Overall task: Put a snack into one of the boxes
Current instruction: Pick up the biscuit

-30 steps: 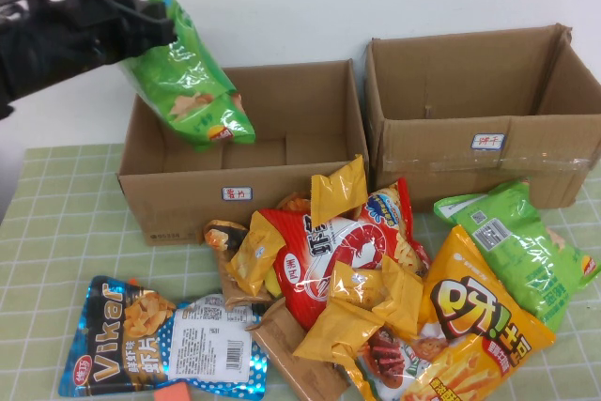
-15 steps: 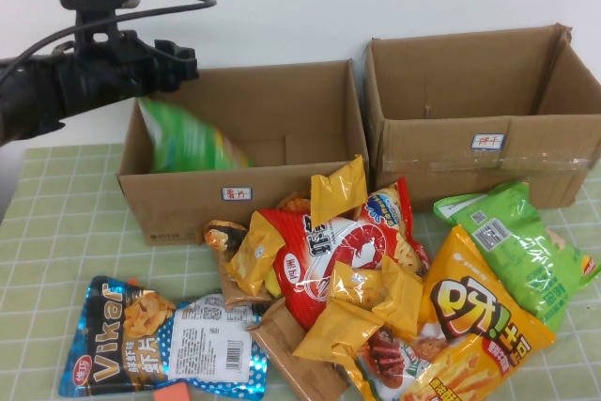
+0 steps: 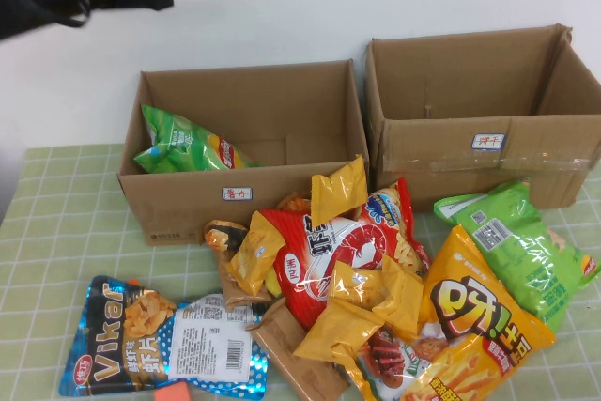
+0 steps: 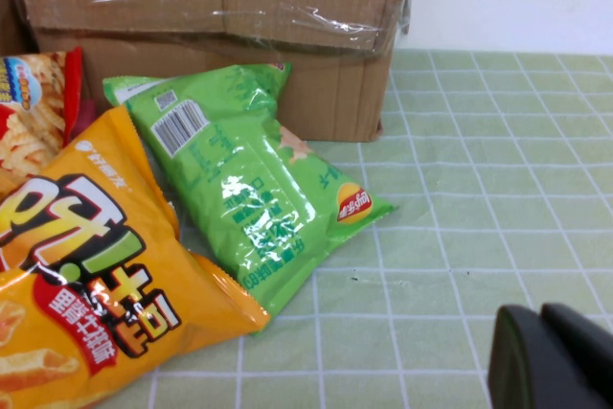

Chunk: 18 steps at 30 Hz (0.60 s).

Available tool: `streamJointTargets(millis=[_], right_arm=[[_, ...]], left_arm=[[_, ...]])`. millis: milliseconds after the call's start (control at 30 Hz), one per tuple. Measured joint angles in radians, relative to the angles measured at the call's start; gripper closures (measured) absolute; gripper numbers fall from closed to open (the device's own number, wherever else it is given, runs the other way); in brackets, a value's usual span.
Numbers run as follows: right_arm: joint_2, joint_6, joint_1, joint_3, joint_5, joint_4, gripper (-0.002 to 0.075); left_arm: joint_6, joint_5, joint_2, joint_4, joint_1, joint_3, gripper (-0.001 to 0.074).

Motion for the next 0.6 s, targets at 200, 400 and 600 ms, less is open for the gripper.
streamJointTargets(millis=[200, 400, 600], right_arm=[[0.000, 0.000, 0.000, 0.000, 0.000, 0.000, 0.0728], [0.000, 0.000, 0.000, 0.000, 0.000, 0.000, 0.0728], [0.000, 0.000, 0.000, 0.000, 0.000, 0.000, 0.0728]], left_arm=[[-0.147, 0.189, -0.157, 0.269, 0.000, -0.008, 0.0729], [-0.403, 0.385, -0.222, 0.630, 0.000, -0.008, 0.0735], [-0.722, 0.458, -0.240, 1.023, 0.000, 0.000, 0.0735]])
